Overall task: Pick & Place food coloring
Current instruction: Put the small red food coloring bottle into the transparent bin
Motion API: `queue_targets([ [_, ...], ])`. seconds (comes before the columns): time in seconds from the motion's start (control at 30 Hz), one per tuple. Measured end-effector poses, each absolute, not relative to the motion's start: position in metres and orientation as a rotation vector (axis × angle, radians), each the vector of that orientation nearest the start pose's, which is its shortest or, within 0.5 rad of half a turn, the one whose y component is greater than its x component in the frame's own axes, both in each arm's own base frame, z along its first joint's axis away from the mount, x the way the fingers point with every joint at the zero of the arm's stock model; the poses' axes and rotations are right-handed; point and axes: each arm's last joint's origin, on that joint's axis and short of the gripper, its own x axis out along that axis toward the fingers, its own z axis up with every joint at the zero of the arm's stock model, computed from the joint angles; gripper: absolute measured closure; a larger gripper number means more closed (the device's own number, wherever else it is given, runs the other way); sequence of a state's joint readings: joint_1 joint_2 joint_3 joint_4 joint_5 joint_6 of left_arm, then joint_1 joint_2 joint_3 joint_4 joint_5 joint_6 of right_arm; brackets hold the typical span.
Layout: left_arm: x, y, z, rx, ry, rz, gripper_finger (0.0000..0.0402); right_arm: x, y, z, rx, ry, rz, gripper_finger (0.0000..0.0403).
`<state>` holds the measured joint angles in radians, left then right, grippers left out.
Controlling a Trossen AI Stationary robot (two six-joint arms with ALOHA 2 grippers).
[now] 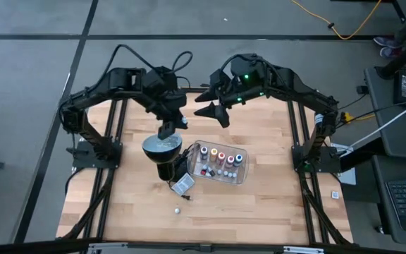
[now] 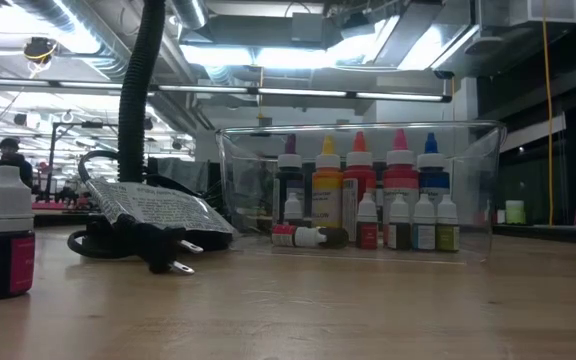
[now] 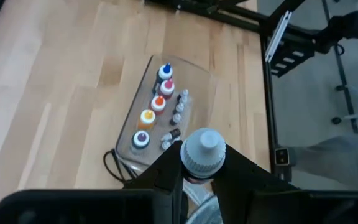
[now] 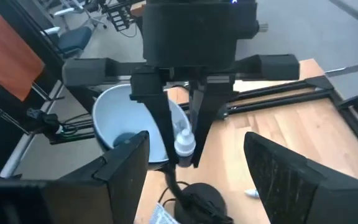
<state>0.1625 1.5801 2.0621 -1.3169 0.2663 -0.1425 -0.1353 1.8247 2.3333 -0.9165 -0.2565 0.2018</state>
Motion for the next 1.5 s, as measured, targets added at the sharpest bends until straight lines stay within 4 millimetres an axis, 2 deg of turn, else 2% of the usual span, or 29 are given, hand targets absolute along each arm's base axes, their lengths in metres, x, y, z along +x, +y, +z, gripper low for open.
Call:
queue_targets([
  [0.33, 0.274, 0.048, 0.465, -0.339, 0.79, -0.054, 0.0339, 0.373, -0.047, 0.478, 0.296, 0.453, 0.106, 0.0141],
  [0.7, 0.274, 0.048, 0.465, -0.329, 0.789, -0.059, 0.0339, 0.392, -0.049, 0.46, 0.312, 0.493, 0.118, 0.0141],
  [1.03, 0.274, 0.048, 0.465, -0.322, 0.791, -0.062, 0.0339, 0.397, -0.049, 0.457, 0.314, 0.488, 0.138, 0.0142],
  [1.23, 0.274, 0.048, 0.465, -0.302, 0.789, -0.057, 0.034, 0.397, -0.049, 0.457, 0.314, 0.483, 0.138, 0.0168],
  [1.5, 0.274, 0.048, 0.465, -0.296, 0.791, -0.049, 0.034, 0.399, -0.049, 0.456, 0.316, 0.487, 0.146, 0.0229],
])
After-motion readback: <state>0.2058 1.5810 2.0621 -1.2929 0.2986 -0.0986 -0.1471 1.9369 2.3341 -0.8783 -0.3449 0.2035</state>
